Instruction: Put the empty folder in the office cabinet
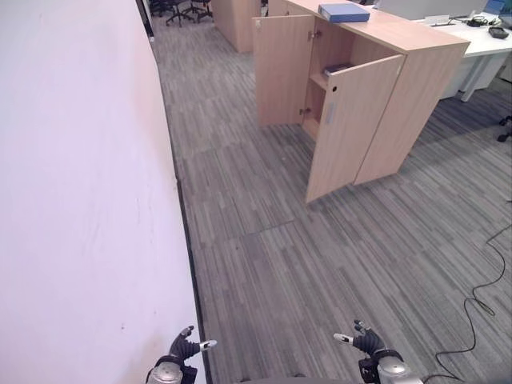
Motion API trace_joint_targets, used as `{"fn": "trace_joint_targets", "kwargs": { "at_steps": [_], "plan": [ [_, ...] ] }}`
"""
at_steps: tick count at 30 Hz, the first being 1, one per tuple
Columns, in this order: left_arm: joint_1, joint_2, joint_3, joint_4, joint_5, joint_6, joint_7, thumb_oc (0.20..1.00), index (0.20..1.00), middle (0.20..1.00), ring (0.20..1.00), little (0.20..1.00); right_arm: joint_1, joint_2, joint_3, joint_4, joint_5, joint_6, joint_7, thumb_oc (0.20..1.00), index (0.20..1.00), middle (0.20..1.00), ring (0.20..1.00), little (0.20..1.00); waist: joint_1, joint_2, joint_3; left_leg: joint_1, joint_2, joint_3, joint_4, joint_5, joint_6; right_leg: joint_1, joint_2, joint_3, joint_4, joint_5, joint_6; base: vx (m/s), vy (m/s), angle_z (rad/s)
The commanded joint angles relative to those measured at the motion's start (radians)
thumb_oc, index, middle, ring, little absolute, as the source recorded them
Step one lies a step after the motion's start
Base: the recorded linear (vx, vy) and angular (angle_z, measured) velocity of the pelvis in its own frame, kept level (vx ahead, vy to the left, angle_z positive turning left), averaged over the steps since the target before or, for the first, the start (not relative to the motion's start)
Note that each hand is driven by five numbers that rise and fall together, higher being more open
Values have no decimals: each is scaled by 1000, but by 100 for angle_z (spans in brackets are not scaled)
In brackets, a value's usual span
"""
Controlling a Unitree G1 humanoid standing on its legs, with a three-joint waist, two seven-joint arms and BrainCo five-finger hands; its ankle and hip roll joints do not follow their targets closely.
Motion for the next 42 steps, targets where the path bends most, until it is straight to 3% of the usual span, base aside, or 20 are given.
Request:
{"fn": "trace_joint_targets", "kwargs": {
  "at_steps": [1,6,10,11,12,13,14,15,18,20,24,26,31,34,36,37,38,40,42],
  "plan": [
    [-64,20,4,40,-36,-31,8,1000,1000,1000,1000,1000,-28,-17,4,20,40,-19,-11,1000,1000,1000,1000,1000,-3,-23,6,-5,131,-33,-1,9,-129,19,-102,18,6,-53,137,13,-64,2],
    [-59,19,5,35,-39,-30,6,1000,1000,1000,1000,1000,-23,-24,0,17,43,-18,-9,1000,1000,1000,1000,1000,-3,-18,13,3,145,-35,4,16,-134,25,-87,28,9,-64,125,19,-72,1],
    [-66,21,4,28,-50,-30,-1,1000,1000,1000,1000,1000,-28,-37,-6,21,54,-20,-9,1000,1000,1000,1000,1000,-9,-20,40,-58,170,-42,129,-2,-150,13,-69,38,53,-96,98,-17,-119,4],
    [-79,24,2,11,-62,-28,-2,1000,1000,1000,1000,1000,-28,-46,-16,9,63,-25,-11,1000,1000,1000,1000,1000,-8,-28,72,-146,157,-65,284,27,-168,10,-69,32,92,-111,78,-62,-121,3],
    [-86,25,0,2,-68,-29,-1,1000,1000,1000,1000,1000,-31,-49,-21,11,68,-24,-15,1000,1000,1000,1000,1000,-7,-35,88,-187,155,-74,355,58,-175,9,-72,32,114,-120,67,-60,-156,9],
    [-91,26,1,4,-71,-30,1,1000,1000,1000,1000,1000,-33,-51,-24,11,72,-22,-17,1000,1000,1000,1000,1000,-10,-41,96,-227,159,-78,420,81,-177,6,-71,27,130,-131,58,60,-98,32],
    [-93,29,7,4,-85,-29,10,1000,1000,1000,1000,1000,-26,-51,-31,19,82,-15,-21,1000,1000,1000,1000,1000,-7,-47,112,-298,185,-64,463,142,-174,8,-69,26,166,-157,46,74,-67,44],
    [-93,29,7,4,-85,-29,10,1000,1000,1000,1000,1000,-26,-51,-32,18,82,-15,-21,1000,1000,1000,1000,1000,-8,-47,112,-301,185,-65,467,140,-175,6,-69,26,169,-160,46,132,-35,37],
    [-93,33,9,12,-91,-28,14,1000,1000,1000,1000,1000,-27,-50,-42,31,98,-10,-21,1000,1000,1000,1000,1000,16,-52,116,-367,214,-53,385,144,-163,31,-70,40,186,-200,52,211,34,5],
    [-95,36,12,12,-105,-27,23,1000,1000,1000,1000,1000,-41,-49,-42,42,121,-10,-30,1000,1000,1000,1000,1000,43,-28,123,-400,247,-103,221,209,-174,53,-56,63,206,-245,67,287,137,-4],
    [-98,36,23,25,-123,-34,35,1000,1000,1000,1000,1000,-60,-46,-48,68,139,-13,-40,1000,1000,1000,1000,1000,65,-29,133,-433,274,-114,93,223,-188,99,-67,102,220,-293,77,280,131,-12],
    [-82,32,41,51,-131,-36,39,1000,1000,1000,1000,1000,-65,-41,-50,78,139,-12,-42,1000,1000,1000,1000,1000,83,-30,120,-442,293,-75,56,242,-199,159,-85,126,202,-317,95,399,185,-39],
    [-53,39,67,86,-125,-31,40,1000,1000,1000,1000,1000,-55,-19,-43,85,116,-9,-35,1000,1000,1000,1000,1000,110,-39,67,-414,287,-72,38,291,-213,203,-115,143,169,-314,121,360,199,-39],
    [-39,53,81,79,-129,-35,47,1000,1000,1000,1000,1000,-58,10,-41,87,121,-9,-33,1000,1000,1000,1000,1000,142,-68,48,-412,261,-71,77,284,-193,200,-160,152,168,-279,163,274,197,-15],
    [-35,59,91,82,-138,-38,53,1000,1000,1000,1000,1000,-64,27,-53,95,137,-11,-35,1000,1000,1000,1000,1000,154,-91,39,-419,229,-65,112,257,-172,187,-191,159,186,-202,193,229,185,40],
    [-34,60,90,82,-138,-38,53,1000,1000,1000,1000,1000,-64,28,-53,95,137,-11,-35,1000,1000,1000,1000,1000,155,-94,37,-422,226,-64,115,254,-171,187,-194,159,184,-201,195,235,196,23],
    [-31,67,98,80,-147,-40,52,1000,1000,1000,1000,1000,-73,39,-56,96,147,-12,-35,1000,1000,1000,1000,1000,165,-114,29,-425,192,-54,150,215,-147,165,-218,163,216,-94,218,236,197,21],
    [-30,79,102,61,-159,-42,55,1000,1000,1000,1000,1000,-93,49,-59,90,162,-17,-35,1000,1000,1000,1000,1000,180,-128,27,-424,160,-43,176,167,-117,117,-234,168,305,23,239,286,259,-2],
    [-40,94,106,53,-164,-41,53,1000,1000,1000,1000,1000,-121,52,-60,82,166,-18,-35,1000,1000,1000,1000,1000,182,-117,39,-399,144,-34,183,123,-84,34,-232,169,455,117,253,218,255,-2]
  ]
}}
